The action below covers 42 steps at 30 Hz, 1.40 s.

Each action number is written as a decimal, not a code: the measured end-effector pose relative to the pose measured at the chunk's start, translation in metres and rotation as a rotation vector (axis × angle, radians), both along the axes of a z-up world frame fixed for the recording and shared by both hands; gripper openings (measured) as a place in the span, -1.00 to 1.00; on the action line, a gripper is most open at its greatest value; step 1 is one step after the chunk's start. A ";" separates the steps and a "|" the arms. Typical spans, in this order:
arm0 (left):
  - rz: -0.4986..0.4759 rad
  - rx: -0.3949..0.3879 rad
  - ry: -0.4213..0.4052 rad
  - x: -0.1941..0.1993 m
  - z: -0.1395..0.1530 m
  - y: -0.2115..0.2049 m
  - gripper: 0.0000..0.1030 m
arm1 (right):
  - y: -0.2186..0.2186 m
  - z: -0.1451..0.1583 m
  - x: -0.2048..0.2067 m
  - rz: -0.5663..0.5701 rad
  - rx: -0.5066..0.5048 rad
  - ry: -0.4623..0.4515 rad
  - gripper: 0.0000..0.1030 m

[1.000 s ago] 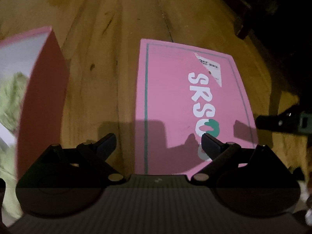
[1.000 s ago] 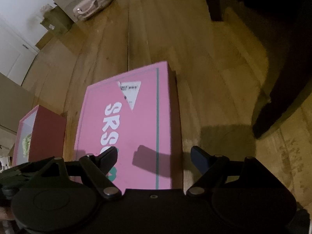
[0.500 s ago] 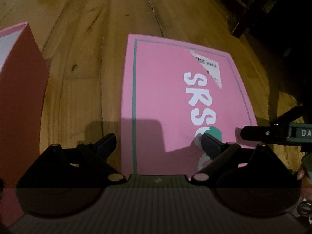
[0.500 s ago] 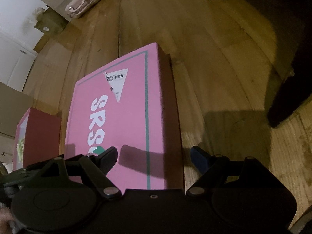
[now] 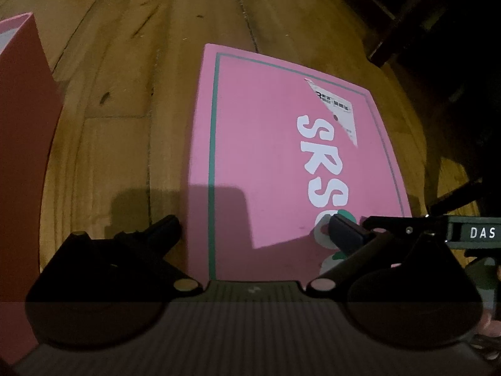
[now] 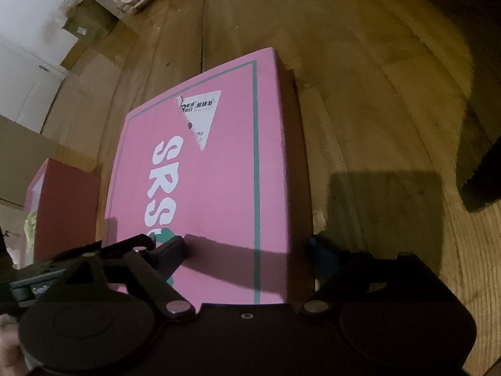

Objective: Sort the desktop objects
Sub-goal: 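Close the left tool on one lid edge while the right tool grips the opposite edge, then lift the pink lid with both tools and carry it over the open box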

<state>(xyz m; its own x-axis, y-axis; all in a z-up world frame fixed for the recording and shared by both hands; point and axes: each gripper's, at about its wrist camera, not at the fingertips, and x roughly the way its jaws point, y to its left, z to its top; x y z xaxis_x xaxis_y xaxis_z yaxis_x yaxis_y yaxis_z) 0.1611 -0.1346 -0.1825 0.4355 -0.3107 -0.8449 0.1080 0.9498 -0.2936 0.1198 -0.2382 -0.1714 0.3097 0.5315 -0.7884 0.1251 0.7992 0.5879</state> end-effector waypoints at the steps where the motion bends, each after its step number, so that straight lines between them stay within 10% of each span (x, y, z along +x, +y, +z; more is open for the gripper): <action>1: 0.001 0.002 -0.001 0.000 0.000 -0.001 0.99 | 0.001 0.000 0.000 0.005 -0.003 -0.001 0.88; 20: -0.016 0.064 0.001 -0.032 0.075 -0.005 0.98 | -0.006 0.056 -0.020 0.051 0.015 -0.034 0.84; 37: 0.109 0.083 -0.131 -0.134 0.249 0.093 0.97 | 0.099 0.263 -0.039 0.272 -0.053 -0.152 0.70; 42: 0.160 0.093 -0.183 -0.150 0.259 0.140 0.97 | 0.156 0.296 -0.035 0.346 -0.056 -0.205 0.70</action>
